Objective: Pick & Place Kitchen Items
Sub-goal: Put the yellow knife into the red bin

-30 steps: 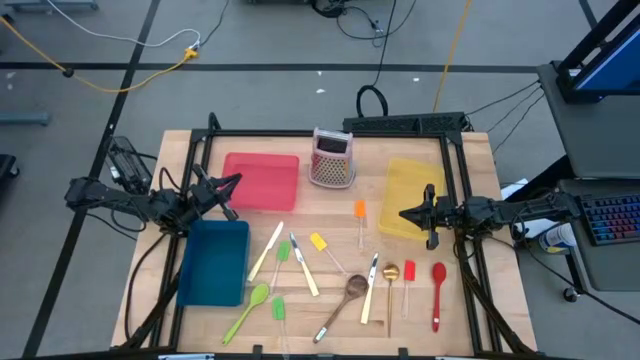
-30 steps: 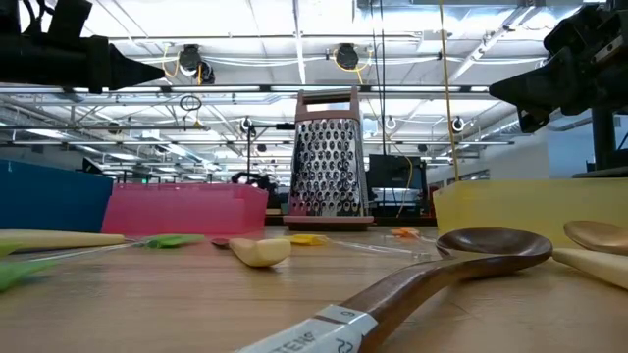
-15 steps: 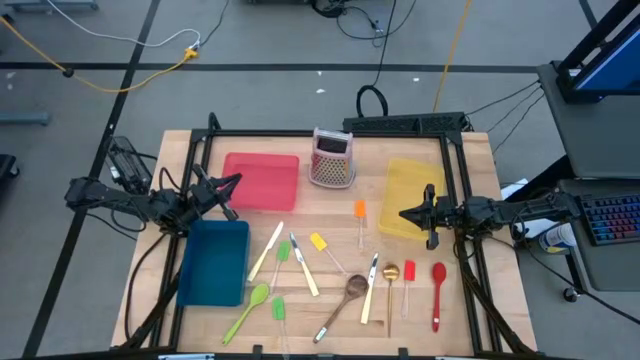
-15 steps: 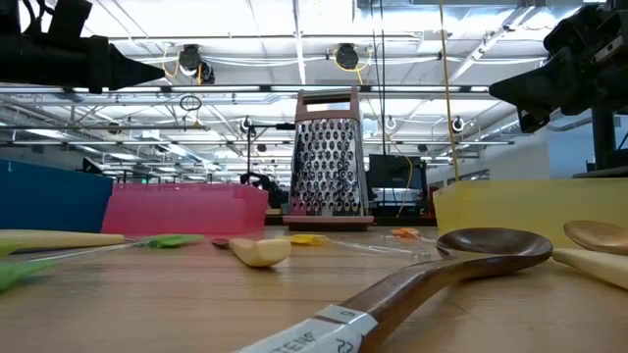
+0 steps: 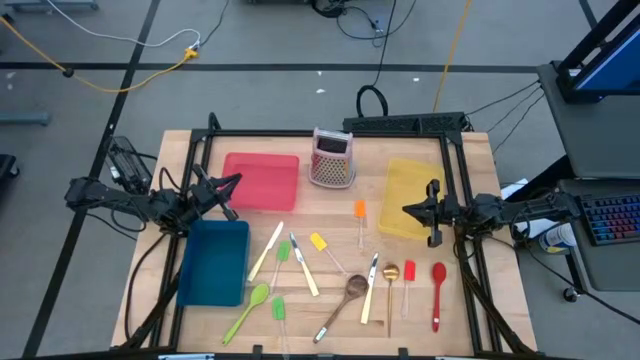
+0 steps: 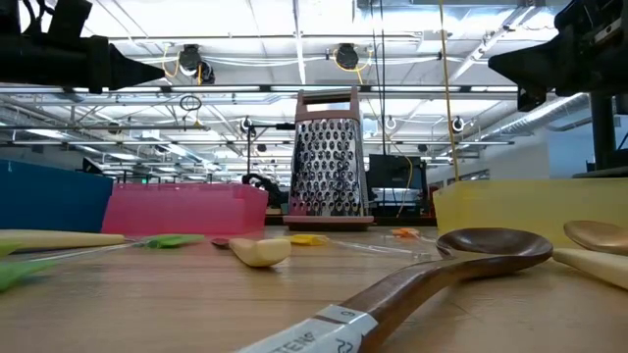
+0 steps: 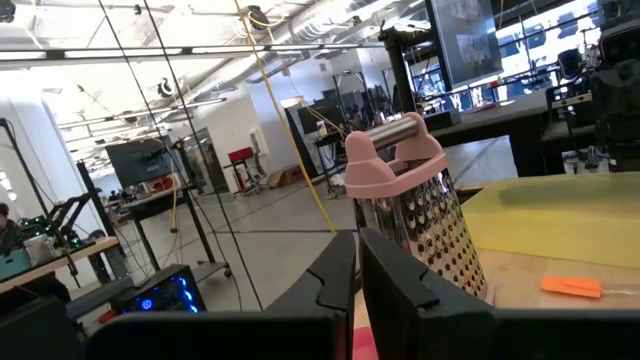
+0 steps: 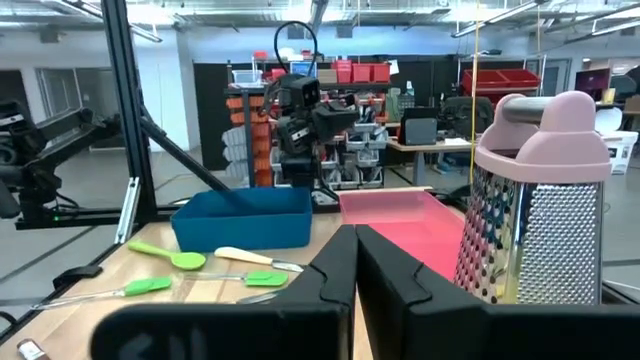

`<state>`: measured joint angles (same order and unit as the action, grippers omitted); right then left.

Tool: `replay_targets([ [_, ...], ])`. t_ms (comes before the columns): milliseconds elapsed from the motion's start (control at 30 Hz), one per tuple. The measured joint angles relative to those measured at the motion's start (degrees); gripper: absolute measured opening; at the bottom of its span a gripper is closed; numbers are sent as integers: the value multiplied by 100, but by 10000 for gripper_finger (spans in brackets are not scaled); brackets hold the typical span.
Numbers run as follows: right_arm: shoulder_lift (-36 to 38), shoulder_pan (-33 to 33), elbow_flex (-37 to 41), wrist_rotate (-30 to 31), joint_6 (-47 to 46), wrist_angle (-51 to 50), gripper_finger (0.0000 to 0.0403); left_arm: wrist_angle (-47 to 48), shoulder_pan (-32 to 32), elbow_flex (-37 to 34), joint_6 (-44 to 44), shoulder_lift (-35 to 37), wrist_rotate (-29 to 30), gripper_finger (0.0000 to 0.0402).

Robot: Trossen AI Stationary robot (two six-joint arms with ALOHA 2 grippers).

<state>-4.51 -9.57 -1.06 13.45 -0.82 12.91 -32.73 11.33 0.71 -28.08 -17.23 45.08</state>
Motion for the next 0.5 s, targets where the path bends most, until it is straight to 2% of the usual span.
replay_targets([
  [367,0,0,0,-2,30,18,4,0,0,0,0,0,0,26],
  [500,0,-2,0,-4,436,180,4,0,0,0,0,0,0,26],
])
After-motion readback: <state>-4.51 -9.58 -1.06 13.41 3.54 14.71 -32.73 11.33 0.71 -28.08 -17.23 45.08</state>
